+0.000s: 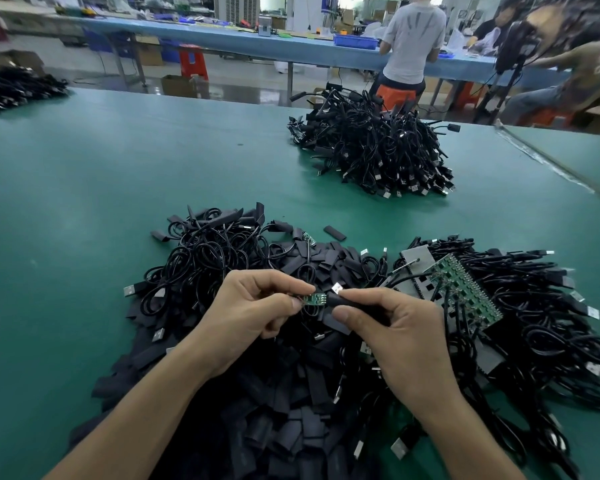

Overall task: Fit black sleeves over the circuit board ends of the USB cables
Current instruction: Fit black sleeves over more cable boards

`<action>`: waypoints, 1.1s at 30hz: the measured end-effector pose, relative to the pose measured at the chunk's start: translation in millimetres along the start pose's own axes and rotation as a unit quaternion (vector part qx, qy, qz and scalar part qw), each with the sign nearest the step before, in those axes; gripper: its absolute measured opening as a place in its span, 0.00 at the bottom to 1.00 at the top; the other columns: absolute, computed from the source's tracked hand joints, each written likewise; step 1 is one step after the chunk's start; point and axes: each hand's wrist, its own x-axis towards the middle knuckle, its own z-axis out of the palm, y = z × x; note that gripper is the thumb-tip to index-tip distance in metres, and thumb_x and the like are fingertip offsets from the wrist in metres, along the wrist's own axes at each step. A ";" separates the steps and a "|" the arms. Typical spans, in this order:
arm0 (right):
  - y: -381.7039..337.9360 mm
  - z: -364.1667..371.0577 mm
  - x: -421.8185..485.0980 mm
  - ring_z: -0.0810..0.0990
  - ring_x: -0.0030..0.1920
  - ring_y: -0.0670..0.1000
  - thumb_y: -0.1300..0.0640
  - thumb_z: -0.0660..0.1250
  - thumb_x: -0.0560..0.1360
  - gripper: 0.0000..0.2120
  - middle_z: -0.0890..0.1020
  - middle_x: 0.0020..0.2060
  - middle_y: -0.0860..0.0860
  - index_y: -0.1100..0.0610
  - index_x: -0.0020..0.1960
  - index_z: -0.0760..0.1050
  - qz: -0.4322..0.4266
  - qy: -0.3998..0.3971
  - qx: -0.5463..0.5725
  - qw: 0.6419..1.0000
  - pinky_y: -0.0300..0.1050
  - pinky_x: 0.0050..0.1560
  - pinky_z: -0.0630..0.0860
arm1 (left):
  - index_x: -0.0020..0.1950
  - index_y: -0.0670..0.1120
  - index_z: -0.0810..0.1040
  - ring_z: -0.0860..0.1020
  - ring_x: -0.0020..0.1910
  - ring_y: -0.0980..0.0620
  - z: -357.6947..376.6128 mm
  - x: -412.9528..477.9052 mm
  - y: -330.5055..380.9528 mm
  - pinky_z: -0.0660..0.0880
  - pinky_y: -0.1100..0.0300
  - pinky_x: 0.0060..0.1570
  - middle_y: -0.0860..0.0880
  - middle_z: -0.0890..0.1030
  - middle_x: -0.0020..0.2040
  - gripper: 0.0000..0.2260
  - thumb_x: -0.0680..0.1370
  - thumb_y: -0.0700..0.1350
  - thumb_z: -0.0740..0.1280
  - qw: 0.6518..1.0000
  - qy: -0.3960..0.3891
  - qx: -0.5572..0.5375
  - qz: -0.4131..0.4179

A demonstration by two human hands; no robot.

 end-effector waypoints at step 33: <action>2.7 -11.6 1.6 0.85 0.43 0.44 0.48 0.76 0.63 0.14 0.87 0.41 0.44 0.47 0.49 0.85 0.058 -0.103 0.002 0.993 0.34 0.44 0.79 | 0.36 0.48 0.85 0.75 0.26 0.56 0.7 -4.0 19.5 0.71 0.66 0.28 0.44 0.82 0.32 0.08 0.64 0.36 0.71 0.995 -0.027 0.026 -0.088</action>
